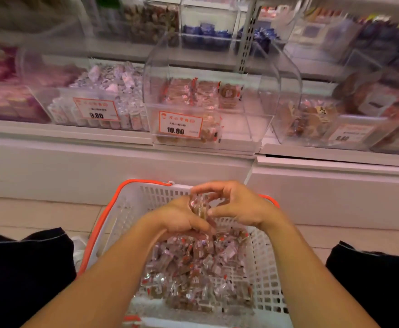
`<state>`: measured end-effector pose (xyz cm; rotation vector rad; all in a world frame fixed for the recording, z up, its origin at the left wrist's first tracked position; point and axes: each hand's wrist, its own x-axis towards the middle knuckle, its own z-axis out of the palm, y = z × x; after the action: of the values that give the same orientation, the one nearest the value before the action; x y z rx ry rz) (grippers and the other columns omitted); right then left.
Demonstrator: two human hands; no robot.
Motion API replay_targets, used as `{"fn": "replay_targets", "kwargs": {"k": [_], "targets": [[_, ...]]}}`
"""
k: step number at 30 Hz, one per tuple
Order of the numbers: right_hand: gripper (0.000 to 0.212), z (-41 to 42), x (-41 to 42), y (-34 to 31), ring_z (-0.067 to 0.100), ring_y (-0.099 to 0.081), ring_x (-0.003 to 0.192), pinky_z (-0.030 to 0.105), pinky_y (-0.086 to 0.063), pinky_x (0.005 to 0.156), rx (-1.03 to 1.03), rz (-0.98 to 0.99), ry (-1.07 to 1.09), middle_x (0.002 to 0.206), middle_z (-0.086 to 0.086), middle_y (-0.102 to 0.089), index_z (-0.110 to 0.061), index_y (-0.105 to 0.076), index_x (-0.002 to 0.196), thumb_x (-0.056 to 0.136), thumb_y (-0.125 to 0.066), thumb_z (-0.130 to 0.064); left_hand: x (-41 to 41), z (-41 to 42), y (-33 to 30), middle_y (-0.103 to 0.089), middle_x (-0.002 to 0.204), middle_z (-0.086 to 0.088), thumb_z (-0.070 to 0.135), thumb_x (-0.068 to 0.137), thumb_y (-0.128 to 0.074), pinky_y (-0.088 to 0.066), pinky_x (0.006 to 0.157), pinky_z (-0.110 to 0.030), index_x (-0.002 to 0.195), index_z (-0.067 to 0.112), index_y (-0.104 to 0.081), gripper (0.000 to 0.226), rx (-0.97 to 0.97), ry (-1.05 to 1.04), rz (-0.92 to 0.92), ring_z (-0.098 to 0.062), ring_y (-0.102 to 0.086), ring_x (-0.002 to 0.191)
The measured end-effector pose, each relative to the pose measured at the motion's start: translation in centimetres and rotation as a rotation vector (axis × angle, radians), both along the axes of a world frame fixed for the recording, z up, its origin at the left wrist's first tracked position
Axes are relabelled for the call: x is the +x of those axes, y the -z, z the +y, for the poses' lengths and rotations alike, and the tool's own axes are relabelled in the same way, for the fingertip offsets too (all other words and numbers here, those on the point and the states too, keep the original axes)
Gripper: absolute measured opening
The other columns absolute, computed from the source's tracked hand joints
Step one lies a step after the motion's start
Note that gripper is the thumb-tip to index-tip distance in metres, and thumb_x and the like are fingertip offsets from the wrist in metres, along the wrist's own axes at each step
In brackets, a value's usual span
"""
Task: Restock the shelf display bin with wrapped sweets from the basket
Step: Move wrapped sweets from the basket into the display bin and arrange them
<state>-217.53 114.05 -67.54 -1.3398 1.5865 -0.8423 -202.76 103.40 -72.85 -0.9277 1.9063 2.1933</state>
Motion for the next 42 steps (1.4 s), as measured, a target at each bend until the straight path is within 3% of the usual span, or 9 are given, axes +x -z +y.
{"fn": "replay_targets", "kwargs": {"k": [6,10,14,17,21,26,30,36,42], "targets": [[0.051,-1.0,-0.2,-9.3,0.013,-0.063,0.093,0.031,-0.052,0.085,-0.147,0.347,-0.075,0.1,-0.003,-0.069,-0.023,-0.068,0.111,0.067,-0.088,-0.007,-0.4,-2.4,-12.0,-0.073,0.074,-0.003,-0.009,0.064,-0.084,-0.052,0.055,-0.021,0.086,0.007,-0.066,0.032,-0.33,0.337,-0.046,-0.012,-0.068,0.062],[0.035,-2.1,-0.1,-14.5,0.011,-0.064,0.082,0.036,-0.053,0.078,-0.272,0.562,-0.077,0.089,-0.006,-0.068,-0.018,-0.07,0.098,0.067,-0.083,-0.009,-0.7,-4.0,-19.5,-0.072,0.095,-0.023,-0.009,0.055,-0.088,-0.057,0.078,-0.051,0.115,0.013,-0.047,0.075,-0.516,0.185,0.026,-0.031,-0.069,0.082],[0.031,-3.6,-1.3,-17.8,0.004,-0.057,0.077,0.021,-0.047,0.071,-0.32,0.84,-0.074,0.086,-0.012,-0.063,-0.02,-0.069,0.096,0.071,-0.084,-0.03,-1.6,-6.1,-22.2,-0.074,0.106,-0.011,0.011,0.036,-0.095,-0.054,0.093,-0.048,0.13,0.021,-0.038,0.11,-0.612,0.192,0.133,-0.027,-0.071,0.099],[0.033,-5.7,-4.4,-19.7,0.007,-0.059,0.078,0.029,-0.048,0.07,-0.223,0.992,-0.014,0.086,-0.011,-0.065,-0.026,-0.067,0.095,0.071,-0.084,-0.039,-2.9,-7.7,-21.7,-0.071,0.111,-0.003,0.008,0.059,-0.09,-0.058,0.089,-0.042,0.128,0.024,-0.042,0.086,-0.484,0.072,0.277,-0.018,-0.072,0.096],[0.033,-11.4,-9.4,-19.9,0.014,-0.054,0.075,0.03,-0.041,0.062,0.029,1.279,0.035,0.089,0.0,-0.061,-0.018,-0.061,0.091,0.074,-0.082,-0.035,-4.1,-10.1,-19.5,-0.062,0.106,0.008,0.031,0.094,-0.059,-0.051,0.083,-0.027,0.11,0.029,-0.052,0.017,-1.268,0.002,0.275,-0.009,-0.061,0.093],[0.03,-18.9,-12.2,-16.1,0.024,-0.064,0.094,0.039,-0.056,0.084,0.53,1.33,-0.09,0.106,0.007,-0.066,-0.014,-0.063,0.106,0.083,-0.074,-0.031,-3.8,-11.2,-16.9,-0.066,0.094,-0.001,0.047,0.097,-0.009,-0.043,0.068,-0.035,0.093,0.027,-0.054,0.05,-1.836,0.173,0.081,-0.025,-0.064,0.086],[0.015,-20.7,-13.6,-14.4,0.02,-0.062,0.091,0.03,-0.051,0.076,0.661,1.185,-0.234,0.105,0.006,-0.067,-0.019,-0.058,0.094,0.088,-0.072,-0.021,-3.8,-11.2,-16.4,-0.064,0.082,0.003,0.047,0.096,-0.006,-0.039,0.059,-0.034,0.081,0.027,-0.045,0.047,-1.839,0.156,0.043,-0.024,-0.063,0.075],[0.045,-20.2,-13.2,-13.1,0.02,-0.057,0.109,0.034,-0.046,0.092,0.678,1.291,-0.364,0.122,0.0,-0.06,-0.024,-0.052,0.135,0.093,-0.065,-0.027,-4.0,-10.6,-15.9,-0.043,0.068,0.007,0.044,0.1,-0.011,-0.035,0.061,-0.034,0.068,0.029,-0.028,0.04,-1.694,0.131,0.027,-0.026,-0.061,0.076],[0.022,-20.1,-13.5,-12.5,0.01,-0.048,0.08,0.023,-0.037,0.07,0.617,1.315,-0.322,0.096,-0.006,-0.054,-0.018,-0.055,0.116,0.095,-0.061,-0.021,-4.1,-10.8,-15.8,-0.041,0.066,0.007,0.046,0.101,-0.012,-0.035,0.062,-0.034,0.068,0.029,-0.031,0.041,-1.677,0.119,0.021,-0.022,-0.045,0.064]]}}
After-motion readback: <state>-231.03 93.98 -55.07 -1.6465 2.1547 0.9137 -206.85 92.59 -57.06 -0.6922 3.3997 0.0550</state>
